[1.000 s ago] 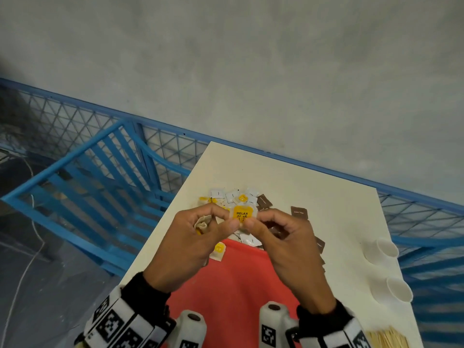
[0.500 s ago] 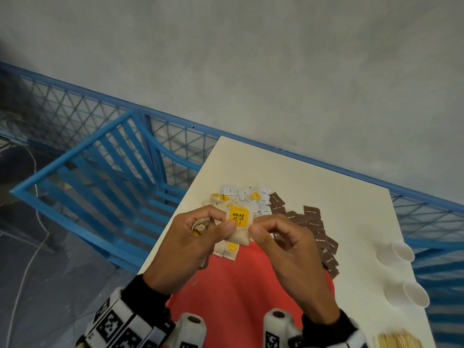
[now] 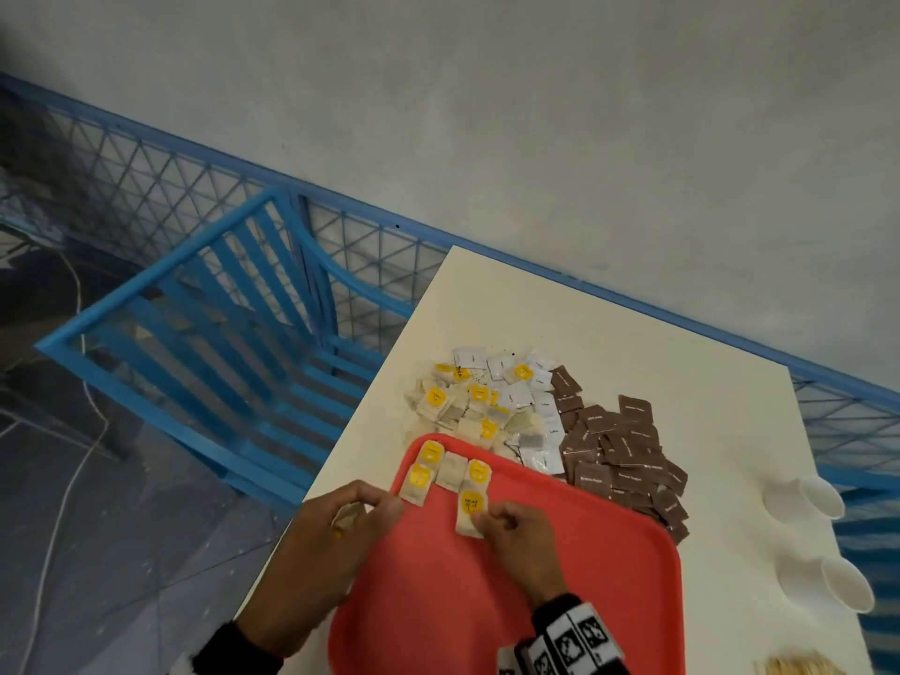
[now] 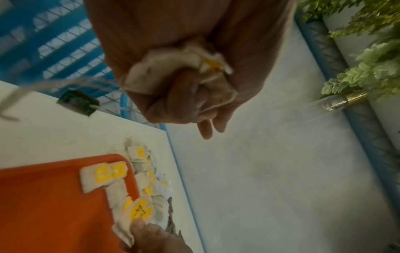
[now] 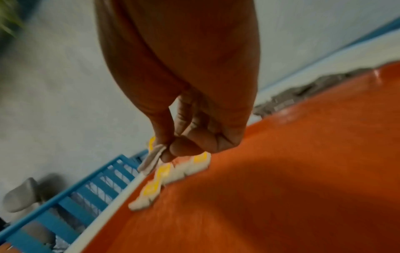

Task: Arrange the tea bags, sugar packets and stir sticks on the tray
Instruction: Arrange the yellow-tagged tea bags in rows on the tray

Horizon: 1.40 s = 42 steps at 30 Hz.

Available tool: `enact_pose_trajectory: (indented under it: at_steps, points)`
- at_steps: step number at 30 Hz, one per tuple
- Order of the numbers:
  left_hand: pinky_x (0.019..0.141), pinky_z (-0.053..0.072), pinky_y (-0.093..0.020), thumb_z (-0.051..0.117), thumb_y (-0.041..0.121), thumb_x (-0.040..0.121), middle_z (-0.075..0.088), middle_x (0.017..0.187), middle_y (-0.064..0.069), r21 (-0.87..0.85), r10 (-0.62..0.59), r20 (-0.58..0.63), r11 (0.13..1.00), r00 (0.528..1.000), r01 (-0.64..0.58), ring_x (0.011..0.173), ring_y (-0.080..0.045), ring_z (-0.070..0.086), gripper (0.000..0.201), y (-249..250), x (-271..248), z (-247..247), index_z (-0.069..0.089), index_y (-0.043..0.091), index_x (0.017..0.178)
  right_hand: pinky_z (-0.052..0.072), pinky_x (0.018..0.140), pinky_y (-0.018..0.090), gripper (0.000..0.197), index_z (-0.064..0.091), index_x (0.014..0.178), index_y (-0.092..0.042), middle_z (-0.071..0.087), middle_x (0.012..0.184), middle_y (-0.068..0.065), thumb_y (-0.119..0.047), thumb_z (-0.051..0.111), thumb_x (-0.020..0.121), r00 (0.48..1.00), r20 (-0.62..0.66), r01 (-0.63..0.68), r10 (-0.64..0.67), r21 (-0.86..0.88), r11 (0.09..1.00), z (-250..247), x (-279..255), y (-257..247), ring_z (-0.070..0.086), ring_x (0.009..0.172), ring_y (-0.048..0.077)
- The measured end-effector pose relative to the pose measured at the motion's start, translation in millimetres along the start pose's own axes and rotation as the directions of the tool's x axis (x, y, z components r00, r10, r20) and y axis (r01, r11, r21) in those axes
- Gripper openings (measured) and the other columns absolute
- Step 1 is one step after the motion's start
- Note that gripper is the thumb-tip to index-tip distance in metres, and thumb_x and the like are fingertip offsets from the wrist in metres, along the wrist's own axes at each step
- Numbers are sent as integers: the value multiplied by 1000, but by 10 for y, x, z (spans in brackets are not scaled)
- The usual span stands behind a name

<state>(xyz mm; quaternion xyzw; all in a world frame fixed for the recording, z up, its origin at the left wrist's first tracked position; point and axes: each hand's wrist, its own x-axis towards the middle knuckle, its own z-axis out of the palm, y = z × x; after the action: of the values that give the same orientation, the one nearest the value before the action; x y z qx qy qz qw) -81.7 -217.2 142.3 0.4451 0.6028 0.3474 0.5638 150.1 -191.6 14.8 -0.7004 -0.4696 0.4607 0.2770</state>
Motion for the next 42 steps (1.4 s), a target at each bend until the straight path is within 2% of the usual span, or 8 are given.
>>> enact_pose_trajectory:
  at_steps: [6, 16, 22, 26, 30, 33, 37, 42]
  points:
    - [45, 42, -27, 66, 37, 90, 43, 47, 5, 26, -108, 15, 994, 994, 108, 40, -4, 37, 20, -189, -30, -176, 70, 26, 73, 39, 58, 28, 37, 52, 53, -18, 50, 52, -2, -19, 73, 84, 986, -56, -151, 155, 63, 987, 506, 296, 44, 45, 54, 12]
    - [43, 28, -22, 59, 45, 91, 38, 54, -3, -15, -114, 52, 993, 992, 114, 44, -10, 30, 26, -181, 29, -242, 71, 27, 76, 35, 56, 27, 27, 54, 79, -13, 60, 77, -2, -33, 72, 86, 938, -250, -264, 241, -67, 962, 695, 311, -124, 53, 68, 13]
    - [50, 40, -31, 48, 51, 91, 41, 57, -10, -160, -63, 115, 984, 991, 81, 40, -12, 33, 39, -69, 50, -180, 72, 21, 83, 35, 53, 21, 37, 46, 68, -17, 52, 64, -6, -34, 76, 82, 977, -206, -66, 46, -89, 994, 497, 158, -304, 44, 59, 9]
    - [39, 24, -16, 47, 46, 95, 40, 56, -7, -339, -85, 214, 928, 973, 155, 35, -10, 31, 48, 55, 60, -16, 70, 4, 92, 41, 63, 15, 9, 68, 85, -17, 63, 73, -7, -13, 64, 92, 951, 147, 264, -270, 61, 963, 187, -237, -666, 54, 65, -1]
    - [37, 20, -13, 44, 52, 95, 40, 53, -4, -421, -118, 357, 865, 927, 272, 35, -9, 30, 53, 209, 70, 255, 72, 8, 83, 49, 84, 23, 49, 62, 122, -18, 67, 112, 5, 12, 51, 84, 783, 552, 171, -289, 255, 952, -120, -567, -925, 63, 100, 9]
    - [35, 19, -11, 49, 49, 94, 36, 56, -5, -519, -92, 412, 794, 906, 316, 34, -9, 27, 49, 313, 78, 441, 70, 5, 92, 45, 81, 29, 31, 66, 105, -23, 68, 114, 22, -2, 55, 86, 727, 616, 94, -304, 349, 932, -290, -728, -936, 61, 100, 23]
    - [34, 17, -9, 50, 44, 94, 35, 57, -5, -593, -96, 456, 709, 885, 382, 34, -8, 25, 44, 363, 65, 614, 67, 4, 93, 50, 74, 34, 13, 68, 106, -11, 74, 98, -5, -10, 56, 99, 752, 580, 95, -314, 376, 922, -558, -933, -831, 66, 79, 13]
    - [34, 12, -11, 52, 36, 97, 39, 59, -1, -618, -163, 423, 668, 891, 415, 37, -6, 27, 31, 287, 48, 764, 62, 7, 95, 47, 60, 18, 16, 71, 103, -16, 72, 87, -1, -10, 58, 99, 780, 550, 103, -298, 358, 928, -960, -1124, -786, 61, 63, 7]
